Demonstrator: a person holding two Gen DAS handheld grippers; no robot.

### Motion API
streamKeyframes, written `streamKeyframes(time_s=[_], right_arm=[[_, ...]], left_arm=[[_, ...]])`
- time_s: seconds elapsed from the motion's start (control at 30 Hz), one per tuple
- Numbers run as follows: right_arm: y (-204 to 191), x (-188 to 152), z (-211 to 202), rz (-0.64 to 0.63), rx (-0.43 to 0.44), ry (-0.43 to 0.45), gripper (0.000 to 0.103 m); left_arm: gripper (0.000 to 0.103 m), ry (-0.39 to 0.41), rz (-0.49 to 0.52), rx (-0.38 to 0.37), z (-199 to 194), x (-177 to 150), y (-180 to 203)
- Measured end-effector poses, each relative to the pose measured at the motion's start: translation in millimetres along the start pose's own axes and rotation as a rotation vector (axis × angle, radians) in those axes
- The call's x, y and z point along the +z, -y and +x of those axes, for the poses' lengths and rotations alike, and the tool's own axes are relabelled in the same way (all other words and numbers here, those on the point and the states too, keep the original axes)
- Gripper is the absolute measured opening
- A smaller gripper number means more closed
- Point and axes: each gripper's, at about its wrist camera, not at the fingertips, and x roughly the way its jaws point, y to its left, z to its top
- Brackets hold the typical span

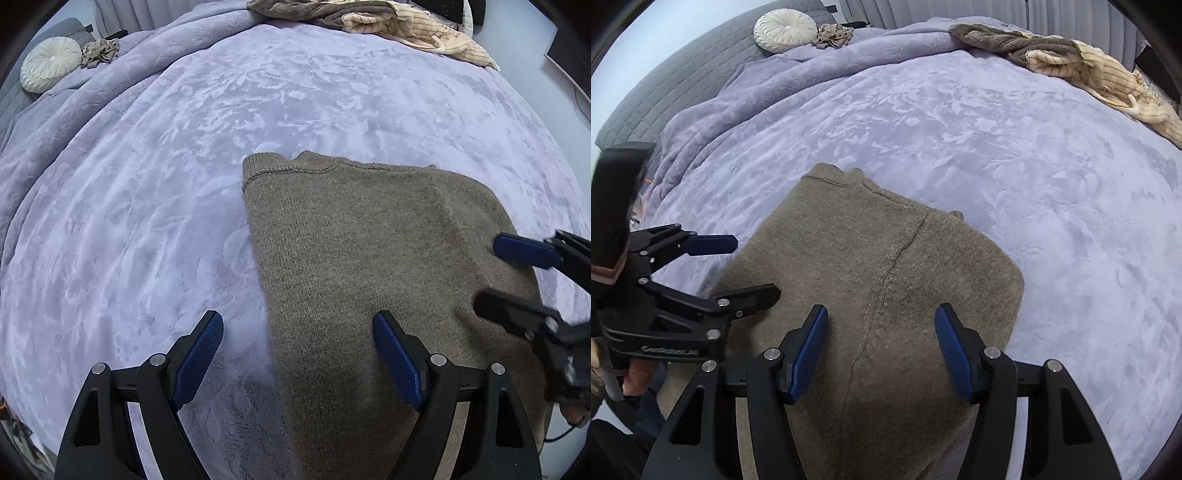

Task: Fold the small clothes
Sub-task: 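Withdraw both grippers from the folded sweater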

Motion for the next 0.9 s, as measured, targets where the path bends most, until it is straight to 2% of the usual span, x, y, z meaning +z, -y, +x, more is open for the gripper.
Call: streamKeyframes(time_s=[0.1,0.2,0.3,0.43,0.53,0.63,0.8,0.9], right_arm=[[-27.9,-19.4,-36.3,-0.081,0.066,0.086,0.065],[-51.4,-46.9,-46.3,-0.146,0.088,0.066,0.065],[-55.7,-69.0,-28.3,-0.165,0.014,-0.011,0.064],[-53.7,-71.3,-43.8,-0.118,0.013,0.018,0.065],[-61.0,-69.7,-68.4,-0.105,-0.027,0.063,0.079],[-73.0,-68.6,-84.6,-0.124,-0.105,0.075,0.080],[-86.6,-65.6,-97.2,-0.132,-0.170,0.069,0.080],[-89.1,-64.1,-99.2,-0.131,-0.212,0.060,0.080]], left_arm=[[0.085,0.004,0.009,0.007,-3.7,-3.5,1.1],[0.085,0.008,0.019,0.018,-6.8,-5.6,2.7],[0.085,0.013,0.011,0.008,-14.5,-8.1,4.7],[0.085,0.034,0.022,0.048,-34.2,-16.6,11.7],[0.085,0.071,0.024,0.051,-52.3,-24.8,15.7],[0.085,0.081,0.018,0.055,-64.6,-30.5,18.6],[0.085,0.098,0.001,-0.015,-85.3,-45.6,20.7],[0.085,0.109,-0.025,0.009,-91.7,-51.6,18.2]])
